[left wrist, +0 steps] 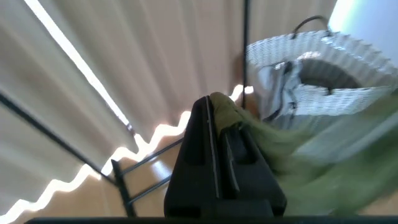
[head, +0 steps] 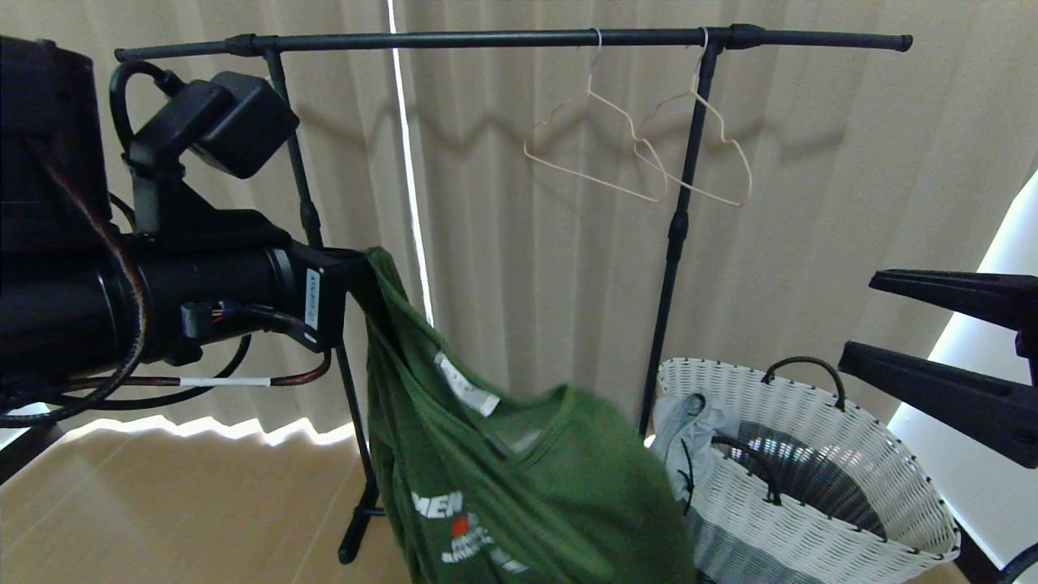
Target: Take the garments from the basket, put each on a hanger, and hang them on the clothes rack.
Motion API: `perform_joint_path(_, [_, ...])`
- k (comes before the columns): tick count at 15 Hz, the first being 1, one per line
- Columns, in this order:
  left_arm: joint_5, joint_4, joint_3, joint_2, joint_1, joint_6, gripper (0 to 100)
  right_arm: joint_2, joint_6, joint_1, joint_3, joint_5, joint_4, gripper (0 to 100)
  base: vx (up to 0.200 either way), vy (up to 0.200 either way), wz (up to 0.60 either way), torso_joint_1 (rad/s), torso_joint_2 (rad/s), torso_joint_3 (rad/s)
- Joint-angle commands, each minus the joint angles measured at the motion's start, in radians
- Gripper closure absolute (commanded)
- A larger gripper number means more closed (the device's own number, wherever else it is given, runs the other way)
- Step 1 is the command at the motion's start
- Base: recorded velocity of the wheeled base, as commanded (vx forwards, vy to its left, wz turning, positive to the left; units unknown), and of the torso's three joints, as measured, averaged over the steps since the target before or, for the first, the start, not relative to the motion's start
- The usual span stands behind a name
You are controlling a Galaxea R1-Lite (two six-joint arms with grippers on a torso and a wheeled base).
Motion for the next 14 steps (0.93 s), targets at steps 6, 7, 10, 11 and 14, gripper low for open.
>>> perform_joint_path(6, [0.096, -0.002, 0.263, -0.211, 0.132, 0.003, 100, -0.083, -0.158, -0.200, 0.229, -0.121, -0.069, 0, 0.000, 0.000, 0.00, 0.000, 0.00, 0.000])
perform_joint_path(7, [0.094, -0.002, 0.324, -0.297, 0.174, 0.003, 100, -0.108, -0.135, -0.247, 0.303, -0.123, -0.142, 0, 0.000, 0.000, 0.00, 0.000, 0.00, 0.000])
perform_joint_path(10, [0.090, -0.004, 0.476, -0.481, 0.329, 0.007, 100, -0.143, -0.130, -0.335, 0.470, -0.124, -0.376, 0, 0.000, 0.000, 0.00, 0.000, 0.00, 0.000])
perform_joint_path(11, [0.090, -0.031, 0.547, -0.523, 0.352, -0.010, 100, -0.154, -0.129, -0.335, 0.502, -0.126, -0.422, 0, 0.000, 0.000, 0.00, 0.000, 0.00, 0.000])
perform_joint_path(14, [0.081, -0.206, 0.700, -0.583, 0.358, -0.027, 100, -0.063, -0.132, -0.390, 0.439, -0.178, -0.432, 0, 0.000, 0.000, 0.00, 0.000, 0.00, 0.000])
